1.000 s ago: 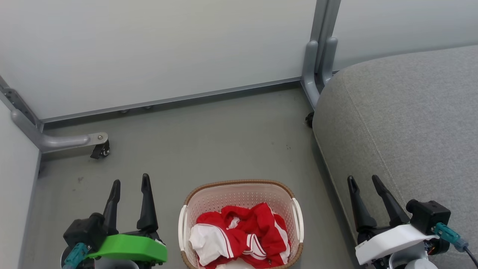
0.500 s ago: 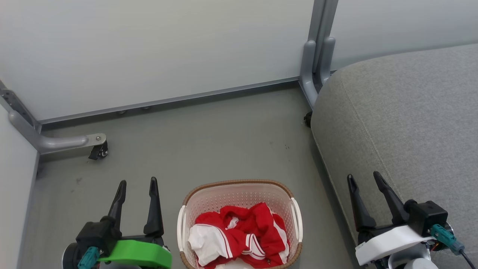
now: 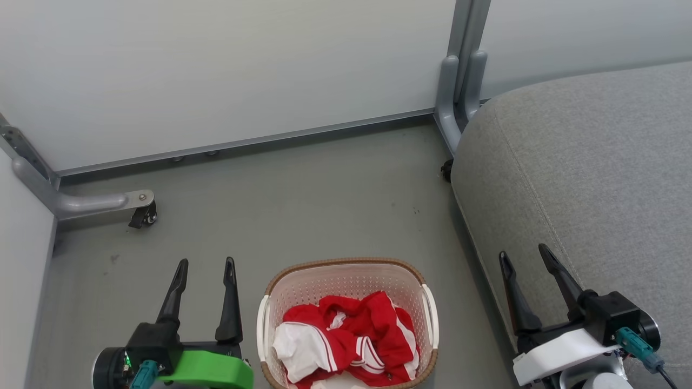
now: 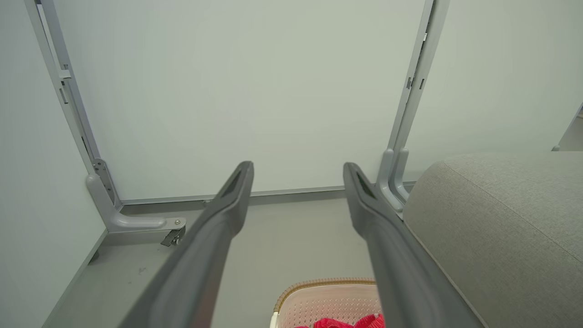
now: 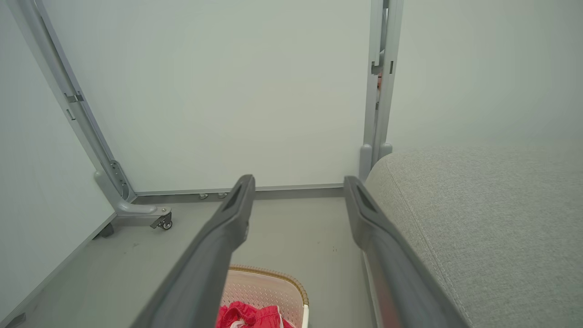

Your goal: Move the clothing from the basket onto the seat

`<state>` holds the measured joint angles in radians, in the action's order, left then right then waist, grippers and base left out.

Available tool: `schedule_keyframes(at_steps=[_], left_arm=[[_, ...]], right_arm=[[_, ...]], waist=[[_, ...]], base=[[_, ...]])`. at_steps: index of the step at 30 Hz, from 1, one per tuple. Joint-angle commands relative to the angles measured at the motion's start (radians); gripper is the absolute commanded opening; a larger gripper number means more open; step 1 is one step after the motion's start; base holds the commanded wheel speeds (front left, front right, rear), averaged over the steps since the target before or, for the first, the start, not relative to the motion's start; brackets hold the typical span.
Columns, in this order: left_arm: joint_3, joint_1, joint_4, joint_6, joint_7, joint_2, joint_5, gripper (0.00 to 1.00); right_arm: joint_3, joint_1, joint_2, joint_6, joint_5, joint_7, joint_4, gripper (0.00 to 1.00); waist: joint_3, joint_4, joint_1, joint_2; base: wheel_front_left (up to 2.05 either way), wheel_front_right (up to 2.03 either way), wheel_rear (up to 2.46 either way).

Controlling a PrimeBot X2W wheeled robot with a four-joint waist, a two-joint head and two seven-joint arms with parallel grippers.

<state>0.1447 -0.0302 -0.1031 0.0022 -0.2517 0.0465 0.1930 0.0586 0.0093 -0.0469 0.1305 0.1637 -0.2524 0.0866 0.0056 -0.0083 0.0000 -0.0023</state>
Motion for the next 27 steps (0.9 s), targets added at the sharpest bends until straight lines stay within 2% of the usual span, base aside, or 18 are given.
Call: schedule_keyframes(at_steps=[1, 5, 27], left_arm=[[0.003, -0.005, 0.005, 0.008, -0.008, 0.006, -0.017, 1.00], [0.008, -0.010, 0.006, 0.009, -0.016, 0.007, -0.044, 1.00], [0.005, -0.029, -0.012, 0.012, -0.014, 0.007, -0.027, 1.00]], right_arm=[[0.002, 0.010, -0.006, 0.000, -0.021, -0.008, -0.007, 1.00], [0.008, 0.012, -0.006, 0.000, -0.051, -0.015, -0.011, 1.00], [0.019, 0.022, -0.006, 0.000, -0.055, -0.014, -0.009, 1.00]], waist=[[-0.001, 0.001, 0.0000, 0.0022], [-0.003, 0.002, 0.0000, 0.0023], [-0.013, 0.002, 0.0000, 0.0023]], base=[[0.00, 0.00, 0.00], [0.00, 0.00, 0.00], [0.00, 0.00, 0.00]])
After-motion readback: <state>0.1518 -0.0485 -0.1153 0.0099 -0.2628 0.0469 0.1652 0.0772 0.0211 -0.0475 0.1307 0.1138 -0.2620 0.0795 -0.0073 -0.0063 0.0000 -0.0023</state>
